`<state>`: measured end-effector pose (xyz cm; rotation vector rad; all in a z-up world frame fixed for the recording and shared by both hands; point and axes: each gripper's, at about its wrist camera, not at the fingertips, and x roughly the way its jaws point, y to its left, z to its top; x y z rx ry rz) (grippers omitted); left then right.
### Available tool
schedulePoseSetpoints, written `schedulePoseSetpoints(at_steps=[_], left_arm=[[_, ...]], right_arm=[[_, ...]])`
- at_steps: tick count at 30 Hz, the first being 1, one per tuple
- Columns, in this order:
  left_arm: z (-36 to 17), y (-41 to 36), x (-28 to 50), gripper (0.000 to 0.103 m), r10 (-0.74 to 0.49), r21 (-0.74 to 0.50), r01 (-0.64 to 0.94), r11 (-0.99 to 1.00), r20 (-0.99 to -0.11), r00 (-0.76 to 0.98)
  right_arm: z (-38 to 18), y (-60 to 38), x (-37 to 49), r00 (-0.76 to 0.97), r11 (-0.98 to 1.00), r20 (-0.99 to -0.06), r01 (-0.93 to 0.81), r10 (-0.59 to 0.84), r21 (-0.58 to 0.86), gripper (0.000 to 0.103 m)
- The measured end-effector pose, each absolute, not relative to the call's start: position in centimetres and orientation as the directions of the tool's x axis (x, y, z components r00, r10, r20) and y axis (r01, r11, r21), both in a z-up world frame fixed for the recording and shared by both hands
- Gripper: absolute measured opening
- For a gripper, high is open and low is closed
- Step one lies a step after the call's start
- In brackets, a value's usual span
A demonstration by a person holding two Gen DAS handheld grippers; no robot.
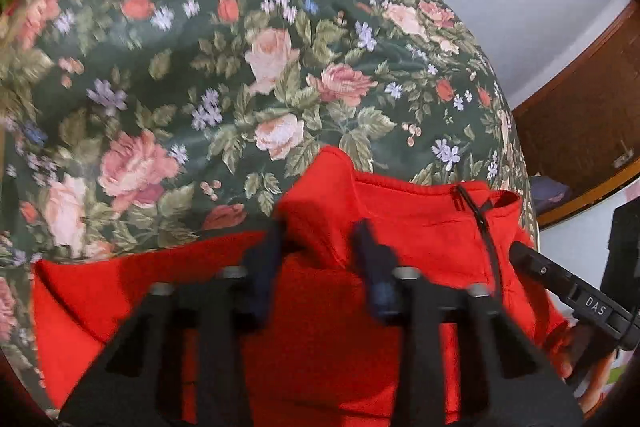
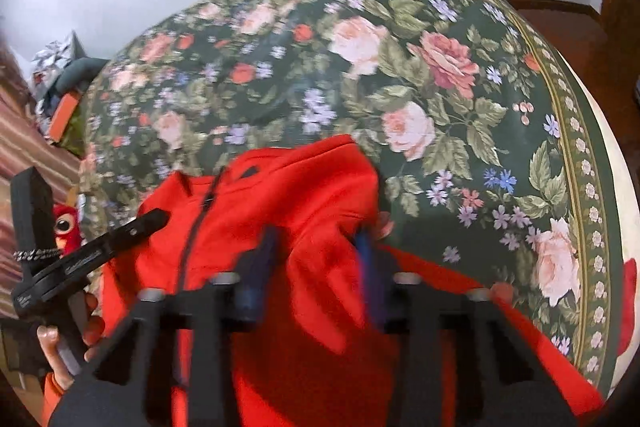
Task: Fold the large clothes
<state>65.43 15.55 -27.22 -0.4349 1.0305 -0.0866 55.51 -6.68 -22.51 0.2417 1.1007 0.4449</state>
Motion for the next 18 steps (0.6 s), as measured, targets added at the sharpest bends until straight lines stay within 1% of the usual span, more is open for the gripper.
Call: schedulePoseSetpoints(at_steps=[1,2,7,9,13,15,18], left_arm=[[-26.5,15.5,65.1,0.01,-0.273,-0.388,-0.122,0.914,-0.806,0.525],[-26.0,15.6,64.9,0.008,-0.268,-0.385,-0.118,0.915,-0.802,0.534],[-20.9,15.0,61.7,0.006,-0.234,-0.332,-0.063,0.941,-0.776,0.586],[-19.0,14.7,60.2,0.006,-0.227,-0.308,-0.034,0.951,-0.766,0.601],[-15.1,14.3,54.9,0.006,-0.23,-0.271,0.037,0.962,-0.728,0.645],[-13.7,14.3,52.1,0.006,-0.246,-0.275,0.062,0.96,-0.713,0.656],[-12.7,13.5,48.0,0.006,-0.246,-0.242,0.1,0.965,-0.707,0.663]], right_arm=[[-22.1,-6.8,55.5,0.383,0.886,-0.799,-0.229,0.463,0.403,0.012],[-21.4,-6.9,54.8,0.39,0.882,-0.792,-0.24,0.469,0.405,0.01],[-17.6,-7.7,51.2,0.436,0.862,-0.744,-0.288,0.506,0.417,0.008],[-15.9,-7.8,49.1,0.461,0.858,-0.726,-0.326,0.511,0.397,0.008],[-13.4,-8.2,44.8,0.484,0.846,-0.698,-0.381,0.527,0.374,0.008],[-12.2,-8.7,41.9,0.488,0.839,-0.689,-0.398,0.536,0.371,0.008],[-11.6,-8.5,38.6,0.489,0.837,-0.689,-0.42,0.535,0.351,0.008]])
